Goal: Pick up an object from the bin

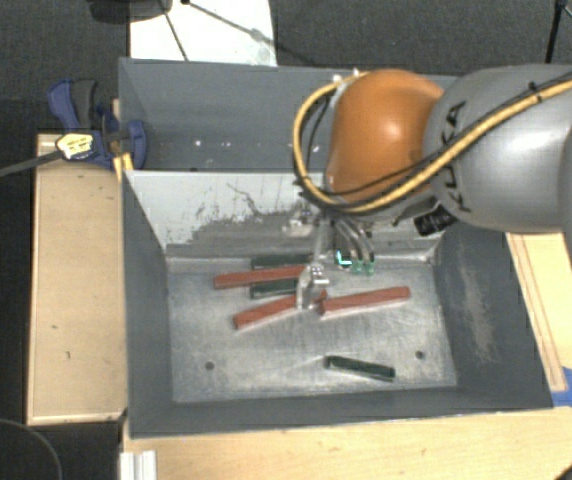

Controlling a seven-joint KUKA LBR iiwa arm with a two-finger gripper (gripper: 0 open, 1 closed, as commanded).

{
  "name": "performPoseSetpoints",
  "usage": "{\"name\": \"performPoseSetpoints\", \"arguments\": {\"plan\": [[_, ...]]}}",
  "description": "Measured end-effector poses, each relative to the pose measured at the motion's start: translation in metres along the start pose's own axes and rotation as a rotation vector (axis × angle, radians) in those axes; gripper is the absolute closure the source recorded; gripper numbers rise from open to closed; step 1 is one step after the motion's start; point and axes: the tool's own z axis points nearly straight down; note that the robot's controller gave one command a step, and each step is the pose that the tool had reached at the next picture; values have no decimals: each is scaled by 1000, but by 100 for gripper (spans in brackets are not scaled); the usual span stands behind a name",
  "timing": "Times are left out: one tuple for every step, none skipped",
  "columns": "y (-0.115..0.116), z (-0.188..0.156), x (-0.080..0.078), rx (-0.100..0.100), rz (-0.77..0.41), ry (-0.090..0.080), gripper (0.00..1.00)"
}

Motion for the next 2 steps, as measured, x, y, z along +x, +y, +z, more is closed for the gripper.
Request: {"name": "performPoseSetpoints", "arguments": {"plan": [[0, -4, -2, -1, 2, -8, 0], [-9, 99, 1, -5, 136, -16, 100]]}}
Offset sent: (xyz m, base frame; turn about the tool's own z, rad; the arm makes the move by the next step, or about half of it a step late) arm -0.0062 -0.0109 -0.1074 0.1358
